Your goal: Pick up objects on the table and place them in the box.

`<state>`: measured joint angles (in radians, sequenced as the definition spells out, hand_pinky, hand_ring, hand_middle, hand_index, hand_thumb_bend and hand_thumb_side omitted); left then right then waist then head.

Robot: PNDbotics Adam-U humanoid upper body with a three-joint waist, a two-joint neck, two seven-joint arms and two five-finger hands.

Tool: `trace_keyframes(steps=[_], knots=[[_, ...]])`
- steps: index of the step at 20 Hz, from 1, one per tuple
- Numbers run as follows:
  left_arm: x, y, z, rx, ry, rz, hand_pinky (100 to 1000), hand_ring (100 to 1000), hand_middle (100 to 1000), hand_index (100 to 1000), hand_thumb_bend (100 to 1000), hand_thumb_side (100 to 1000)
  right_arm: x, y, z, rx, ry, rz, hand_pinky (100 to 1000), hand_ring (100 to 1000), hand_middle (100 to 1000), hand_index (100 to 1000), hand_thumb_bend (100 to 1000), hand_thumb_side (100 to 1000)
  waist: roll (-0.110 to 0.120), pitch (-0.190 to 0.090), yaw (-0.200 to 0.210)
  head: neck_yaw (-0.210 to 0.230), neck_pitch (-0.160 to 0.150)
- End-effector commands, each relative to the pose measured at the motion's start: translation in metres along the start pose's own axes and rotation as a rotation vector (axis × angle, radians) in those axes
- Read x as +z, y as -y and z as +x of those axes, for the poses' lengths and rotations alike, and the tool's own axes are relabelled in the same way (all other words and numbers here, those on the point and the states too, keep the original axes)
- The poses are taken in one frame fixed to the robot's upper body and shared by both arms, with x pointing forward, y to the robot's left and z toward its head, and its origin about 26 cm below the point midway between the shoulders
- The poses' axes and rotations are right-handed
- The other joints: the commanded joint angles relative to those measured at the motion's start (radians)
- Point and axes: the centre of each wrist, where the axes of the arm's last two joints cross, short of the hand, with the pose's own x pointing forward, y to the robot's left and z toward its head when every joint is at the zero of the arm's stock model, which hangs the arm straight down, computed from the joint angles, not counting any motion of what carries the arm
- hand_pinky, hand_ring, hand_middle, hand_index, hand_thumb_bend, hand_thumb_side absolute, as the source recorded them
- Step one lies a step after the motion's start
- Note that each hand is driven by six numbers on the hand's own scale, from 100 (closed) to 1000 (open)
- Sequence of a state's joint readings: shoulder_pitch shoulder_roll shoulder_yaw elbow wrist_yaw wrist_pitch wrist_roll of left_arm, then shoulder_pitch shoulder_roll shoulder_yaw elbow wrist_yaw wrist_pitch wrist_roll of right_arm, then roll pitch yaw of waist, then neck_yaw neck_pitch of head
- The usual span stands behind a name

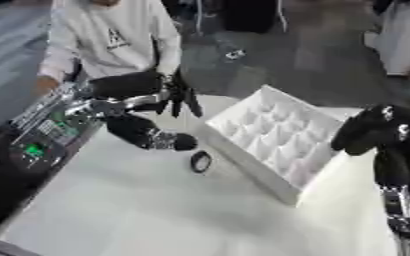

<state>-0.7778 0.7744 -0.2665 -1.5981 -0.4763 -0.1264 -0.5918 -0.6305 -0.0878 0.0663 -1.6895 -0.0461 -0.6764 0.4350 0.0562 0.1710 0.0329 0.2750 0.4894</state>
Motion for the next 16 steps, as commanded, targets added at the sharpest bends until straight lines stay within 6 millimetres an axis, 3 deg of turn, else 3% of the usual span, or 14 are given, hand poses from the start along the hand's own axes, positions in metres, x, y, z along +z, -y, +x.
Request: trace_keyframes(steps=[1, 9, 16], knots=[[0.004, -0.01, -0.011, -0.011, -0.061, -0.049, 410, 521, 682, 771, 655, 1000, -0.004, 0.005, 0.005, 0.024, 0.047, 0.031, 379, 467, 487, 564, 100, 616, 0.002, -0.022, 0.0, 0.013, 0.008], [0.001, -0.004, -0.034, 0.007, -0.189, -0.128, 371, 508, 672, 761, 666, 1000, -0.005, 0.004, 0.006, 0.014, 0.042, 0.03, 378, 467, 488, 565, 100, 619, 0.004, -0.021, -0.003, 0.011, 0.009], [-0.004, 0.001, -0.044, 0.032, -0.293, -0.164, 275, 463, 609, 729, 666, 966, -0.006, 0.004, 0.006, 0.014, 0.042, 0.034, 379, 468, 489, 565, 100, 624, 0.004, -0.021, -0.006, 0.007, 0.008]])
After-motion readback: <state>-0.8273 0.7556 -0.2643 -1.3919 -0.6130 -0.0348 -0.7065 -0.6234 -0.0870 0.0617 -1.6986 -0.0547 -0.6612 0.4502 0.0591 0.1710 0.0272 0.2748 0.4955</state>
